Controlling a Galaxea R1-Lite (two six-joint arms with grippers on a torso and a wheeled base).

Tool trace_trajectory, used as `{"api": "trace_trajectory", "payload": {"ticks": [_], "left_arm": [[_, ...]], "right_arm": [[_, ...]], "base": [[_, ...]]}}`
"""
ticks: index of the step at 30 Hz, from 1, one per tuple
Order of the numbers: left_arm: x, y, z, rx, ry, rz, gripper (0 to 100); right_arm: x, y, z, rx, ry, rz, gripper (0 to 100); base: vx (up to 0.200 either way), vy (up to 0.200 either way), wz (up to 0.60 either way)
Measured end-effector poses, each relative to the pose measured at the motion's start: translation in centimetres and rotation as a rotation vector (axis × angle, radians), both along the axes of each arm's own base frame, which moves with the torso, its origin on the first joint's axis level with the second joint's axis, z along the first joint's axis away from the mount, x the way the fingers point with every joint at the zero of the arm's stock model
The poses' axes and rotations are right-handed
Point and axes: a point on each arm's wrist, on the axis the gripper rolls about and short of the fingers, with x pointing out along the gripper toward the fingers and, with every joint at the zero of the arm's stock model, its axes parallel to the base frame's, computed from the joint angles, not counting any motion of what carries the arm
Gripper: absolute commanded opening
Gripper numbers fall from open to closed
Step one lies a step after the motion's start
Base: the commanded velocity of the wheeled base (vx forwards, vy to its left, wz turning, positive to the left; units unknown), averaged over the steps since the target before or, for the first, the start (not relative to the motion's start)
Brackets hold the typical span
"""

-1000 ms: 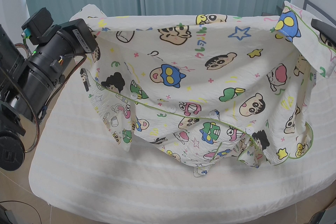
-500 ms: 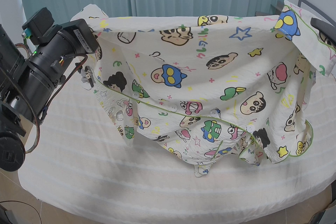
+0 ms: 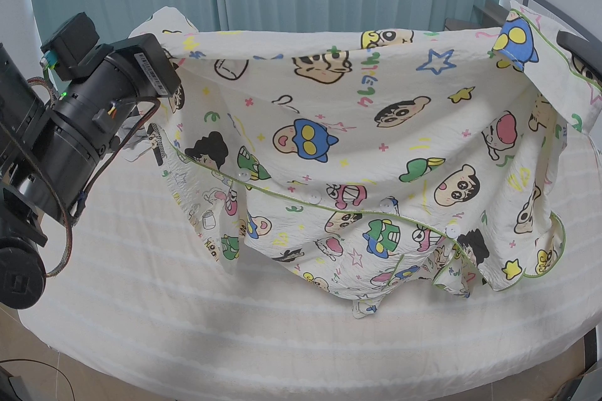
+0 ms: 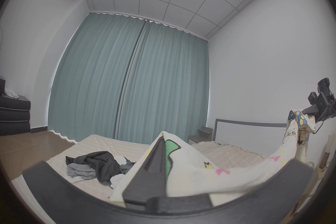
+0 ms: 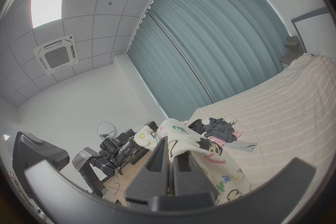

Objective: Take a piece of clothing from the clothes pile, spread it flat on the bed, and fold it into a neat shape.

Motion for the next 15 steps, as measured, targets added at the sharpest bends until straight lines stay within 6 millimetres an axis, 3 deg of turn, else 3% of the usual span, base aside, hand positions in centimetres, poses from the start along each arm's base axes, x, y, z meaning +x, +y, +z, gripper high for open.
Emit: {"api": "trace_trajectory", "payload": {"ticks": [15], "left_arm": [[-0.05,-0.12,-0.02,0.001,0.001,-0.004,0]], "right_arm": [[-0.02,-0.04,0.13,0.003,-0.005,-0.002,0]], "base": [[0.000,-0.200,0.00]]}}
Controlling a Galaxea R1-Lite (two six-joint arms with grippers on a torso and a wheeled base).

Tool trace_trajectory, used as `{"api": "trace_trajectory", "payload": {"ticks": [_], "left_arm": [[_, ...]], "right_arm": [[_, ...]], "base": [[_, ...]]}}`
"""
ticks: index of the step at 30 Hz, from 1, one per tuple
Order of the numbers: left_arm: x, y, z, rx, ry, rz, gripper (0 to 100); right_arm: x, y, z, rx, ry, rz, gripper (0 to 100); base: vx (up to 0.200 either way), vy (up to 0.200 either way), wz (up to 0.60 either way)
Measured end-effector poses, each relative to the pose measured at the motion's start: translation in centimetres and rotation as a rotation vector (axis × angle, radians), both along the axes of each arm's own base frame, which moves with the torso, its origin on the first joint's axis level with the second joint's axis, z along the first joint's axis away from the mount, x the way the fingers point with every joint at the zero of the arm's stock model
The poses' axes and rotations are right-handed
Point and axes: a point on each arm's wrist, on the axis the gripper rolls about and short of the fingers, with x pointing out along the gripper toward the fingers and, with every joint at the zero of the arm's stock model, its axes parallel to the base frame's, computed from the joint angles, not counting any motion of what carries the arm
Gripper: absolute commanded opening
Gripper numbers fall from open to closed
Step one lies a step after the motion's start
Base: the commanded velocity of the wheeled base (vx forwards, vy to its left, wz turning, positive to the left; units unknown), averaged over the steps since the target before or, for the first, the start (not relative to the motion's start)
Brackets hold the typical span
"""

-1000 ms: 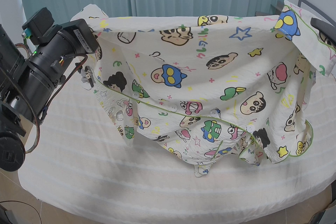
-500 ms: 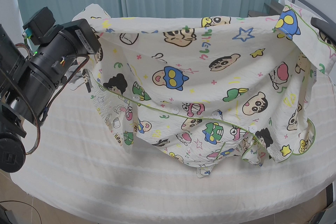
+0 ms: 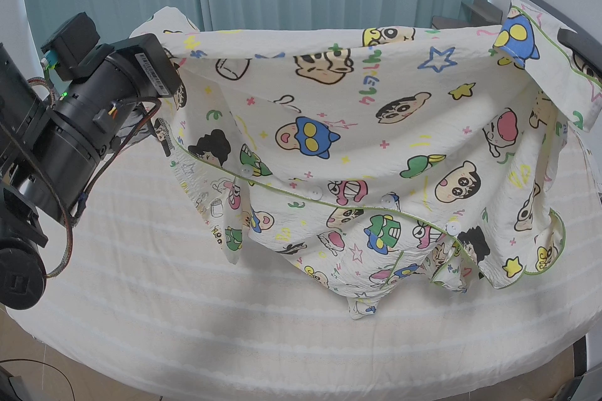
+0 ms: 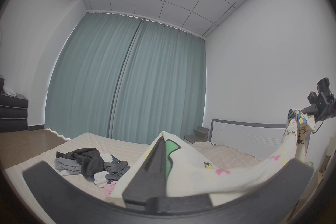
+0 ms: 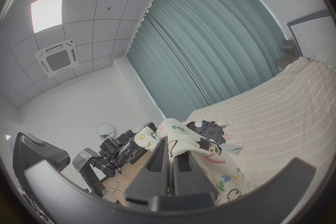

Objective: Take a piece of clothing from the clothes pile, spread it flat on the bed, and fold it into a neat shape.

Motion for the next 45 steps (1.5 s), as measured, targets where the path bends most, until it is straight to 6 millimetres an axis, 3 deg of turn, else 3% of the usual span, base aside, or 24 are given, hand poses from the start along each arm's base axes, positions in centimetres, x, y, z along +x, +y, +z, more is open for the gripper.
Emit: {"api": "trace_trajectory", "payload": {"ticks": [5,11,27,45], "left_arm": [[0.0,0.0,-0.1,0.002,0.002,0.000,0],[-0.1,-0.1,-0.1,0.002,0.003,-0.003,0],[-0.1,-0.1,-0.4,0.006,0.011,-0.006,0],[-0.8,0.0,-1.1,0.018,0.031,-0.017,0]], "right_arm": [[0.0,0.0,0.0,0.002,-0.001,-0.001,0],[0.0,0.0,-0.1,0.000,0.003,-0.002,0],[-0.2,-0.3,0.0,0.002,-0.004,-0.011,0],[-2.7,-1.7,0.6,0.026,-0.054,0.000,0]], "base": [[0.000,-0.200,0.00],[0.000,0.000,0.00],[-0.200,0.000,0.00],[-0.189,0.000,0.00]]}}
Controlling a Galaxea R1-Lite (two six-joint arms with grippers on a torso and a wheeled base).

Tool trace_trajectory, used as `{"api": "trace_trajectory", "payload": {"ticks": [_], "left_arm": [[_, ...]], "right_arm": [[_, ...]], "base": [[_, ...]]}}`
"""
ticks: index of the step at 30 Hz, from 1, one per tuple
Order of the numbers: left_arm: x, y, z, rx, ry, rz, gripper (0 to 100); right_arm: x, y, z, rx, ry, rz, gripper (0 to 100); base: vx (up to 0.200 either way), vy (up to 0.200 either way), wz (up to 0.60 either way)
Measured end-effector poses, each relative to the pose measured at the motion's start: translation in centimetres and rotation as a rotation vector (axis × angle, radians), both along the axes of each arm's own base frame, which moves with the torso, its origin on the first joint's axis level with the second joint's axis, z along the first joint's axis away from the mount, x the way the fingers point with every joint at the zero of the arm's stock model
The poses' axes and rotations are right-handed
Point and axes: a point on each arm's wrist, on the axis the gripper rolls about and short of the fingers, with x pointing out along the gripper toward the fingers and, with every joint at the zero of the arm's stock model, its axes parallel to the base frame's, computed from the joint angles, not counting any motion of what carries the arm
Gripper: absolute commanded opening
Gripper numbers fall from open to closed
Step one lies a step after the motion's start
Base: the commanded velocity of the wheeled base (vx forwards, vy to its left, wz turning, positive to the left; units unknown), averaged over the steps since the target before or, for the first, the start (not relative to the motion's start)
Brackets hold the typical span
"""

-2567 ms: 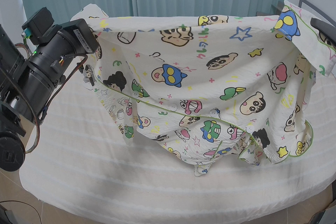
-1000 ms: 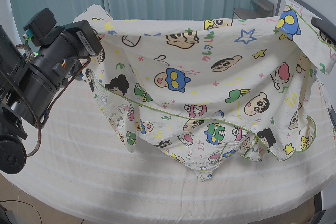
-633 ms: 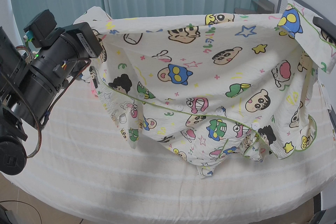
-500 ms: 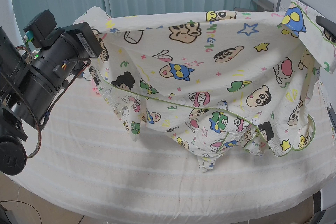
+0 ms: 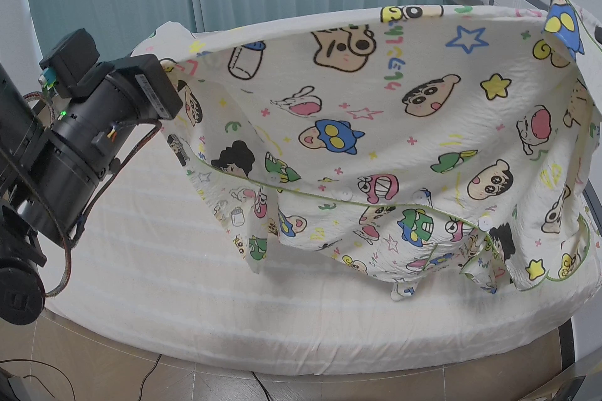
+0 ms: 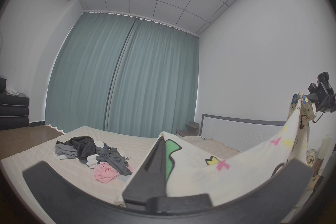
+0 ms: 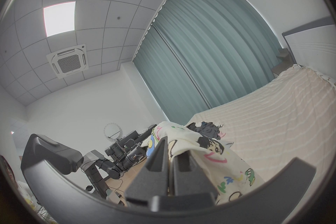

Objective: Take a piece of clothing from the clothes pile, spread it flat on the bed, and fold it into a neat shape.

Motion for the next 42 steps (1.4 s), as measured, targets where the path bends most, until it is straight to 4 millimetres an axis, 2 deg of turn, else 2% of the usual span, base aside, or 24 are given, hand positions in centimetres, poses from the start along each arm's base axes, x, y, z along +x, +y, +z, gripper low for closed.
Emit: {"api": "trace_trajectory", "payload": {"ticks": [7,14,19,25,34,42], "left_arm": [[-1.0,0.3,-0.5,0.008,0.009,-0.011,0],[-1.8,0.8,-2.1,0.049,0.056,-0.003,0],[-2.1,1.0,-3.6,0.081,0.105,0.005,0],[-2.1,1.0,-6.3,0.138,0.191,0.008,0],[-0.3,0.5,-9.2,0.150,0.315,0.016,0],[3.6,0.0,-11.1,0.159,0.381,0.081,0]], "right_arm": [[-1.2,-0.7,-0.2,-0.009,0.014,0.001,0],[-1.6,-0.9,-0.8,-0.035,0.060,0.004,0],[-0.9,-0.6,-2.0,-0.073,0.131,-0.001,0],[1.1,-0.1,-3.8,-0.114,0.221,-0.048,0],[3.6,0.3,-5.1,-0.147,0.301,-0.075,0],[6.8,0.4,-6.2,-0.157,0.355,-0.117,0]], "base": [[0.000,0.000,0.00],[0.000,0.000,0.00],[0.000,0.000,0.00],[0.000,0.000,0.00],[0.044,0.000,0.00],[0.200,0.000,0.00]]}}
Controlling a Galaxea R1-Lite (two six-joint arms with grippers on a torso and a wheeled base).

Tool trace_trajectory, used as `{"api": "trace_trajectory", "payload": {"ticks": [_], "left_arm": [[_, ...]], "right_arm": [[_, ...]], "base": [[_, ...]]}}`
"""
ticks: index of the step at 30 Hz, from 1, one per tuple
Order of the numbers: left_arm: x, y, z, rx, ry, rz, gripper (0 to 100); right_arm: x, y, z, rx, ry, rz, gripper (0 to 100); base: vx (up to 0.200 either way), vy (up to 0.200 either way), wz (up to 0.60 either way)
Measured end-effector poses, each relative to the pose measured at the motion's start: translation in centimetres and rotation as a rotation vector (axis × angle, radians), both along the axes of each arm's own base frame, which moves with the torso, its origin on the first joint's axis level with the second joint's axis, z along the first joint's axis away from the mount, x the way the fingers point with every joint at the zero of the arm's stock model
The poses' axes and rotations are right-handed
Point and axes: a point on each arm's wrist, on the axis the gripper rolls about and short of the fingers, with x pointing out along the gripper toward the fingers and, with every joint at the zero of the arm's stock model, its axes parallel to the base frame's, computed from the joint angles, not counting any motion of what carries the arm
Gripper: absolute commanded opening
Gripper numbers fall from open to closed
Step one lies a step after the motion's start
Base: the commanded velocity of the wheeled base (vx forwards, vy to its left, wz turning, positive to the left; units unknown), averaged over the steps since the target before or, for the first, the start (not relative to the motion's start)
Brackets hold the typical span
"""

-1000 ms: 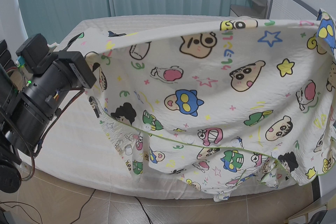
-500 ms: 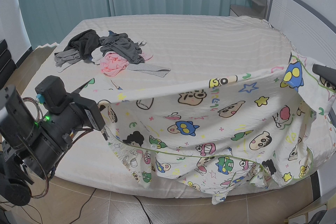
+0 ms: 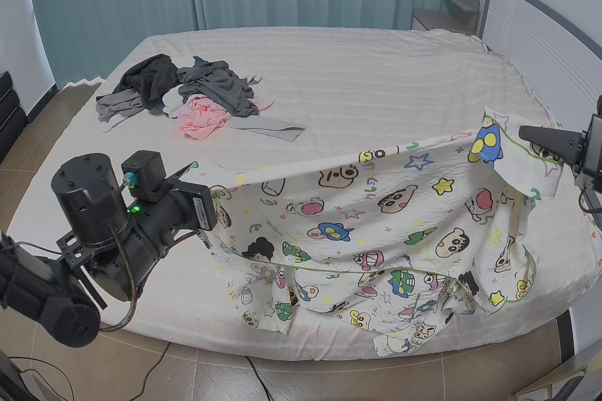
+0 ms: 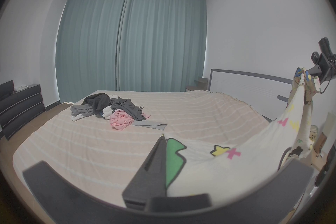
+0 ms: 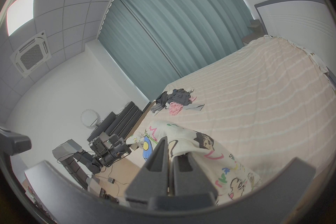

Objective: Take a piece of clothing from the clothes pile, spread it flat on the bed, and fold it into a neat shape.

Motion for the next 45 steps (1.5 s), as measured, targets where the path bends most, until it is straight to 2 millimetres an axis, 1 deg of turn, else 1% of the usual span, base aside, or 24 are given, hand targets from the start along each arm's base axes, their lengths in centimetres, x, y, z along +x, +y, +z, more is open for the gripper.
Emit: {"api": "trace_trajectory", "payload": {"ticks": [13,17,24,28,36,39,43,44,45], "left_arm": [[6.7,-2.3,-1.9,0.005,0.013,0.045,0],[9.0,-3.3,-2.9,0.005,0.014,0.053,0],[13.1,-5.0,-5.1,0.008,0.018,0.063,0],[14.7,-5.5,-6.2,0.026,0.052,0.070,0],[17.6,-6.4,-8.4,0.045,0.111,0.081,0],[18.7,-6.6,-8.6,0.039,0.120,0.088,0],[20.3,-6.9,-8.3,0.020,0.115,0.098,0],[21.0,-7.0,-8.3,0.013,0.112,0.102,0],[21.2,-7.0,-8.3,0.013,0.113,0.104,0]], "right_arm": [[6.7,-0.5,-2.0,-0.005,0.027,-0.086,0],[8.7,-0.6,-3.1,-0.015,0.064,-0.108,0],[12.1,-1.1,-5.3,-0.034,0.141,-0.151,0],[13.5,-1.5,-6.2,-0.038,0.162,-0.175,0],[16.8,-2.4,-8.5,-0.039,0.157,-0.222,0],[17.7,-2.7,-9.6,-0.045,0.175,-0.237,0],[18.5,-3.0,-10.6,-0.050,0.195,-0.252,0],[18.8,-3.1,-11.0,-0.051,0.200,-0.258,0],[19.0,-3.2,-11.2,-0.052,0.202,-0.260,0]], "base": [[0.200,0.000,0.00],[0.200,0.000,0.00],[0.000,0.000,0.00],[0.000,0.000,0.00],[0.000,0.000,0.00],[0.000,0.000,0.00],[0.000,0.000,0.00],[0.000,0.000,0.00],[0.000,0.000,0.00]]}}
